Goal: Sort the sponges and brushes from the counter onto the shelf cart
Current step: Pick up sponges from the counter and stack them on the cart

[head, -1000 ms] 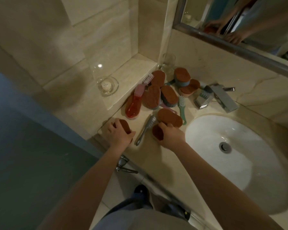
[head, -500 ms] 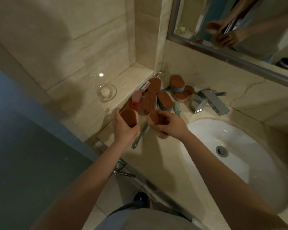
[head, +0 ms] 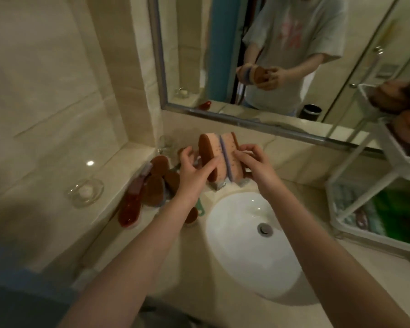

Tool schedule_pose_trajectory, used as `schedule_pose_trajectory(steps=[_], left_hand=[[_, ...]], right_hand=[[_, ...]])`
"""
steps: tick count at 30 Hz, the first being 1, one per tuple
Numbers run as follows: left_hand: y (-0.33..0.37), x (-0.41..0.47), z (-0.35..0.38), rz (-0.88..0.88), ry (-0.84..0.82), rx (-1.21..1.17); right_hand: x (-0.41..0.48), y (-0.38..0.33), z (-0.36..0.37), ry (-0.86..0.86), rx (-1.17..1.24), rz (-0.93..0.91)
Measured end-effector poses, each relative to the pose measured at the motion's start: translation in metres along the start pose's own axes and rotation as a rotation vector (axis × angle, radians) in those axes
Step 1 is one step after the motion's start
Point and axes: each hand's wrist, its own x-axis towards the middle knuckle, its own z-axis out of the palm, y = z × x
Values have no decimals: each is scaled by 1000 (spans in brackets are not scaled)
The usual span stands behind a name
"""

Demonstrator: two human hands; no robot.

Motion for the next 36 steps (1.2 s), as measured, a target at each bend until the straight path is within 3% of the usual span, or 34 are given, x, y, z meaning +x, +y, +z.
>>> schedule_pose_trajectory(steps=[8,19,23,30,36], left_hand=[[37,6,127,88,-276,-78],[57,-6,268,88,-551,-104],[59,1,305,60,-627,-38],[67,14,388,105,-550,357],[65,17,446,166,-442,622]], right_hand=[[-18,-59,-97,289,4,-165],[-48,-94,-220,479,174,-244],[-53,-99,-255,525,86,-287],[-64,-101,-329,827,-126,-380],[-73,-90,-371,889,-193,-439]])
